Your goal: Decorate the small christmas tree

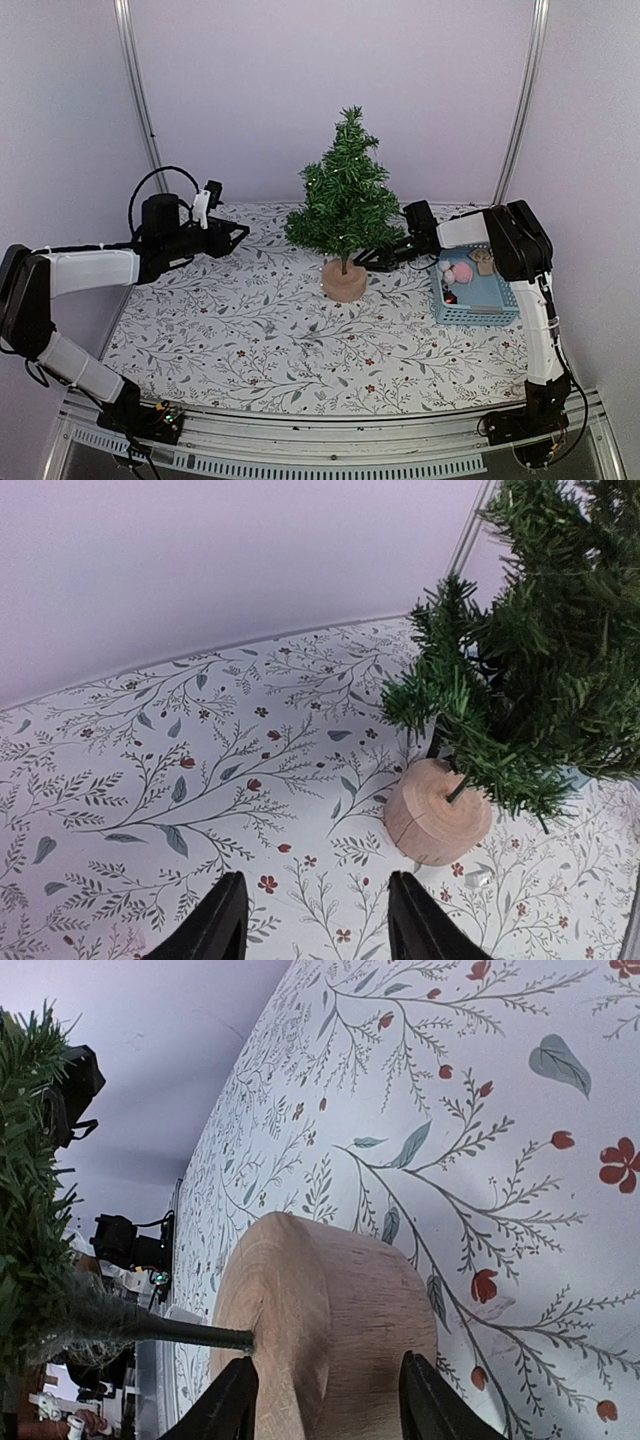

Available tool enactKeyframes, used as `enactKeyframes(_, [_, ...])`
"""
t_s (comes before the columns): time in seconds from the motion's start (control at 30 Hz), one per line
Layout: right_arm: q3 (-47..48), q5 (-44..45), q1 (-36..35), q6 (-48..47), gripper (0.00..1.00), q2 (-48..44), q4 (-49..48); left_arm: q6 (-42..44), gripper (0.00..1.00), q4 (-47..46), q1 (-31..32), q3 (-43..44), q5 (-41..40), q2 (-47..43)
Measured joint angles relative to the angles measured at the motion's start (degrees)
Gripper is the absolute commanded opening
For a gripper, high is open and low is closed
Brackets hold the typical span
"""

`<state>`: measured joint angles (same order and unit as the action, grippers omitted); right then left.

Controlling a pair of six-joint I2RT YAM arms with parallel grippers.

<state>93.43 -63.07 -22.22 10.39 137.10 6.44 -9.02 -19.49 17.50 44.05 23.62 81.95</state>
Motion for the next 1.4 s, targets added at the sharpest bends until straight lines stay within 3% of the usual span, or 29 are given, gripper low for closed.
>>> enactKeyframes(0.3, [-1.4, 6.64, -0.39, 1.62, 0.57, -4.55, 2.03, 0.0, 0.5, -0.46, 0.02, -0.04, -0.04, -0.74])
enactKeyframes(0.77, [-25.97, 22.1, -4.61, 28.22, 0.51, -20.09, -18.36, -0.04, 0.5, -0.81, 0.02, -0.9, -0.61, -0.74])
enactKeyframes(1.17, [-36.76, 37.51, -8.24, 42.8, 0.5, -23.65, -30.4, -0.28, 0.5, -0.81, 0.07, -0.92, -1.31, -0.74])
enactKeyframes(1.4, [-38.42, 41.38, -11.06, 46.86, 0.5, -23.65, -37.16, -0.31, 0.5, -0.76, 0.07, -0.92, -1.46, -0.83])
